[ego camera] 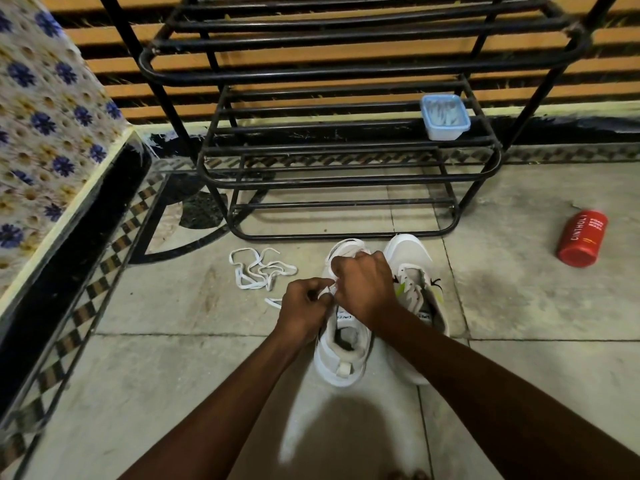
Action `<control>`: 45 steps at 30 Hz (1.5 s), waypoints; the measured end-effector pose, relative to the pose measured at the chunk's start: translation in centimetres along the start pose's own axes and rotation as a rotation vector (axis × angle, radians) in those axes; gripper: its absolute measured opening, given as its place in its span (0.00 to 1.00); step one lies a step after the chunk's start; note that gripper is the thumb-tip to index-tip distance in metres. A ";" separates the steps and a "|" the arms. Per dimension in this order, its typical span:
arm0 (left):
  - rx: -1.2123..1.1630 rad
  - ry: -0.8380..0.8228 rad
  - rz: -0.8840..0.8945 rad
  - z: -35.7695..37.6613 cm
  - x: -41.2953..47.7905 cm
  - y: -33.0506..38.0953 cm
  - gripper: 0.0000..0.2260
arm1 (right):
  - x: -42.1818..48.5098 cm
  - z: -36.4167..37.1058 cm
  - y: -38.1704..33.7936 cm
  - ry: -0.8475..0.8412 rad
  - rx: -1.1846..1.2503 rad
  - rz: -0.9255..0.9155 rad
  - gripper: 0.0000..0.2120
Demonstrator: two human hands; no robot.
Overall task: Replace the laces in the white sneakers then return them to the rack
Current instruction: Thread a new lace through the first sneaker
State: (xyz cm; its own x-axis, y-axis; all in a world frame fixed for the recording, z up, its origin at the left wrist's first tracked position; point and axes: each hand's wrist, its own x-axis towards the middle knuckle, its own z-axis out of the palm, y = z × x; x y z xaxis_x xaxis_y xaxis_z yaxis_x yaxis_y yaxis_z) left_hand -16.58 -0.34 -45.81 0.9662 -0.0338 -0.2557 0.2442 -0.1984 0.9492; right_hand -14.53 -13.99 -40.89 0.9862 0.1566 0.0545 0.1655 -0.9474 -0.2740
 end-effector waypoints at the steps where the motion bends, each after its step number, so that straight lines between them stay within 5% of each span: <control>1: -0.014 -0.001 0.004 0.0 0.0 0.1 0.13 | -0.1 -0.1 -0.1 0.005 0.113 0.099 0.07; 4: -0.042 -0.005 0.008 0.1 -0.1 0.1 0.14 | -0.1 -0.2 0.2 0.030 0.537 0.502 0.06; 6: -0.058 -0.015 -0.001 0.2 -0.2 0.0 0.16 | 0.0 0.0 0.2 0.044 0.600 0.581 0.06; 13: -0.280 0.030 -0.150 0.4 0.2 0.6 0.06 | -0.4 0.3 0.7 -0.051 0.523 0.432 0.09; 18: -0.124 0.115 -0.164 0.9 1.1 0.8 0.07 | -0.7 0.2 0.8 -0.042 0.461 0.277 0.12; 23: 0.014 0.117 -0.186 0.7 0.8 2.0 0.05 | -1.4 0.3 0.1 0.053 0.497 0.345 0.04; 27: 0.071 0.177 -0.179 0.5 1.2 2.0 0.08 | -4.3 1.7 -0.3 0.263 0.458 0.242 0.17; 30: -0.079 0.217 -0.205 0.4 1.3 2.7 0.12 | -5.3 2.5 0.4 0.219 0.356 0.201 0.20; 34: 0.001 0.338 -0.122 -2.3 2.4 3.8 0.12 | -5.3 2.6 0.3 0.179 0.323 0.224 0.23; 40: -0.565 0.314 -0.160 -3.6 3.8 6.7 0.18 | -5.1 2.8 0.3 0.160 0.347 0.258 0.22; 42: -0.371 0.240 -0.004 -4.4 4.1 6.5 0.18 | -5.2 2.8 0.4 0.159 0.366 0.263 0.23; 45: 0.551 -0.040 0.502 -6.5 4.1 5.7 0.07 | -5.3 2.8 0.3 0.157 0.364 0.251 0.23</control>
State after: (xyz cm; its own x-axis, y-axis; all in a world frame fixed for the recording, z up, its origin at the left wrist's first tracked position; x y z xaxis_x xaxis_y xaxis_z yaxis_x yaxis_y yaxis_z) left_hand -10.68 4.71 -40.26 0.9443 -0.2832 0.1678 -0.3126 -0.6115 0.7269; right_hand -19.72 -14.33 -43.93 0.9875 -0.1359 0.0801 -0.0584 -0.7868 -0.6144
